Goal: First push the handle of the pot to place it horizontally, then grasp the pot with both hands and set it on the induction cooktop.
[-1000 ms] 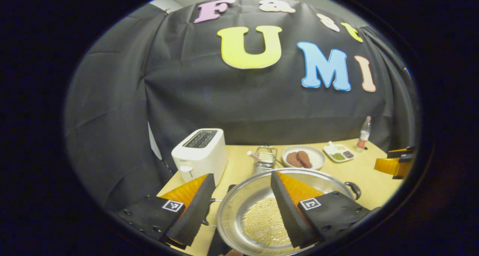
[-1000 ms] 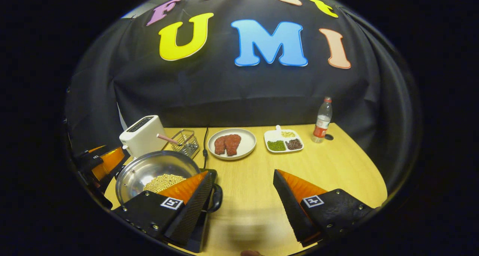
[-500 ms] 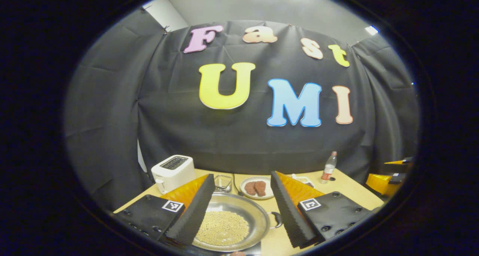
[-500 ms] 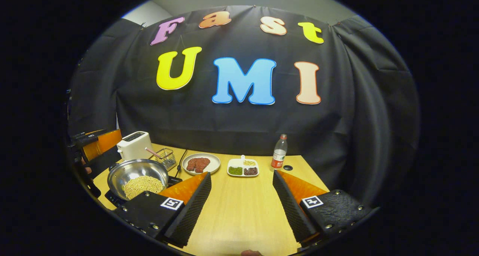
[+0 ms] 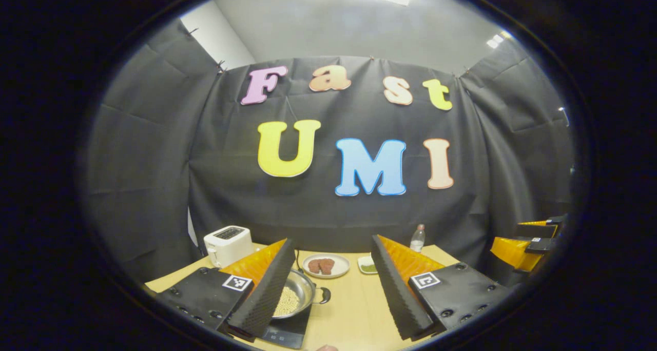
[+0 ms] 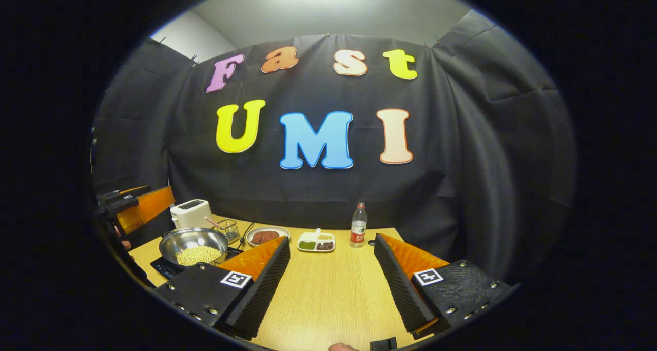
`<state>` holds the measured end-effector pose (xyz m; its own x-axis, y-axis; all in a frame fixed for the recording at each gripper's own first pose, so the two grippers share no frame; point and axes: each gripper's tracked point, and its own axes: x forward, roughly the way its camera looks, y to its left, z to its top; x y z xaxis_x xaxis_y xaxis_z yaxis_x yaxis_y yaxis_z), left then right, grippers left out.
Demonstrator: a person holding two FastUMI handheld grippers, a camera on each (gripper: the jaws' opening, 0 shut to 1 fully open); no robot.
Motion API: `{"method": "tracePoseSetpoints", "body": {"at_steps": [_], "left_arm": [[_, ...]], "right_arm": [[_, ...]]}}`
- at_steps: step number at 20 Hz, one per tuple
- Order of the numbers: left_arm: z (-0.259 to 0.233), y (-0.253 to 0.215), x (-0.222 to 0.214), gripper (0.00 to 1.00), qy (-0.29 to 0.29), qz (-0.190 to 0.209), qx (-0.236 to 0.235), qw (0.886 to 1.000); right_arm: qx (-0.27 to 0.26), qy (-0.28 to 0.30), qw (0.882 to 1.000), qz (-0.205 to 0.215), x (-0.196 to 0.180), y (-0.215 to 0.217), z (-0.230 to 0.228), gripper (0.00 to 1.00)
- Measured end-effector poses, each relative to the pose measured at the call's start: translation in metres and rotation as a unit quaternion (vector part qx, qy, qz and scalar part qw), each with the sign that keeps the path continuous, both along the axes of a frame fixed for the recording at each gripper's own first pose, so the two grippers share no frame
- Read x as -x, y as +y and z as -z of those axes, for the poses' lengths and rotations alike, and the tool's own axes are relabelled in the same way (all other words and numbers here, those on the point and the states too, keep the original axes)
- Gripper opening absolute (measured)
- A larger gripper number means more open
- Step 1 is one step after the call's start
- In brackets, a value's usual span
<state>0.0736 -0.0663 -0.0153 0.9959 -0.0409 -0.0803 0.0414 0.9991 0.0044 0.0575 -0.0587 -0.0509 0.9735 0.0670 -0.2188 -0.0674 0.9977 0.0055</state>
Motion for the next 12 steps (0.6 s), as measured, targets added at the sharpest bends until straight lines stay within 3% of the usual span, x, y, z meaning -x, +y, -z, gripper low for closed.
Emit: {"method": "tracePoseSetpoints", "body": {"at_steps": [1,2,6,7,8,12], "left_arm": [[-0.007,-0.001,0.006,0.93,-0.006,0.001,0.000,1.000],[-0.012,-0.001,0.010,1.00,-0.011,0.004,0.001,1.000],[-0.022,0.005,0.020,1.00,-0.020,0.016,-0.001,1.000],[-0.023,0.009,0.021,0.93,-0.023,0.015,-0.002,1.000],[-0.025,0.014,0.022,1.00,-0.026,0.012,0.001,1.000],[-0.021,0.029,0.026,1.00,-0.024,0.007,0.010,1.000]], "right_arm": [[-0.006,-0.008,1.000,0.001,0.005,0.000,-0.007,0.99],[-0.010,-0.017,1.000,0.004,0.009,0.002,-0.012,0.99],[-0.006,-0.033,0.999,0.012,0.018,0.012,-0.023,0.99],[-0.006,-0.039,0.999,0.010,0.021,0.019,-0.027,0.99],[-0.001,-0.043,0.999,0.011,0.022,0.021,-0.030,0.99],[0.010,-0.054,0.998,0.012,0.026,0.032,-0.037,0.99]]}}
